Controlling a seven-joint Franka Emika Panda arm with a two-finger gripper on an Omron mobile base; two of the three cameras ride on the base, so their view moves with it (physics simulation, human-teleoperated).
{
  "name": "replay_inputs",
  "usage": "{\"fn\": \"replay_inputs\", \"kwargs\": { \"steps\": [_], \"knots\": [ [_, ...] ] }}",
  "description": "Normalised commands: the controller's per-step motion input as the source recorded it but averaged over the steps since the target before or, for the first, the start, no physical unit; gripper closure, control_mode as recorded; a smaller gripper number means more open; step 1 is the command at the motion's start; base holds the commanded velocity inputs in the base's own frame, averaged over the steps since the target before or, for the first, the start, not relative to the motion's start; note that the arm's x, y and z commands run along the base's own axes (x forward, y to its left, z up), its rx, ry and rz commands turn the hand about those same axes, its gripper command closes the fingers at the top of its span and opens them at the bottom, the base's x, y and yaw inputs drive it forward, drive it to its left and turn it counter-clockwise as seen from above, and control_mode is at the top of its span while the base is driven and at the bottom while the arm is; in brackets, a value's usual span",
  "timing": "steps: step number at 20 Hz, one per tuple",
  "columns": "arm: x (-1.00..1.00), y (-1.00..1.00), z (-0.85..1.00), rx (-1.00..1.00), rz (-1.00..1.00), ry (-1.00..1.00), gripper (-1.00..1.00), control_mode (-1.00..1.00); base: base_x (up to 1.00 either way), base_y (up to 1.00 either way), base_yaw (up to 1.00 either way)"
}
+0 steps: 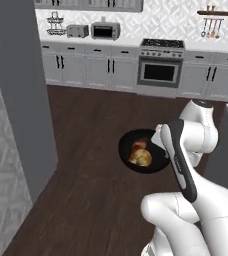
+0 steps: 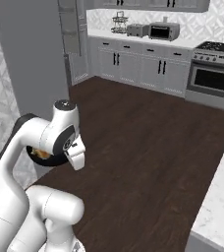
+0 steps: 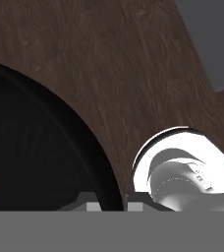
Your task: Pick the chicken drumstick and onion from their plates and place them in the bowl. Then put the bowl in the fridge.
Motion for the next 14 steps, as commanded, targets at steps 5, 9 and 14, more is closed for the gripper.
{"fn": "replay_inputs", "kwargs": {
  "steps": [5, 9, 14],
  "knots": [
    [0.0, 0.0, 0.0, 0.0, 0.0, 0.0, 1.0, 1.0, 1.0, -0.05, -0.28],
    [0.0, 0.0, 0.0, 0.0, 0.0, 0.0, 1.0, 1.0, 1.0, -0.15, -0.26],
    [0.0, 0.0, 0.0, 0.0, 0.0, 0.0, 1.0, 1.0, 1.0, -0.19, -0.18]
  ]
}}
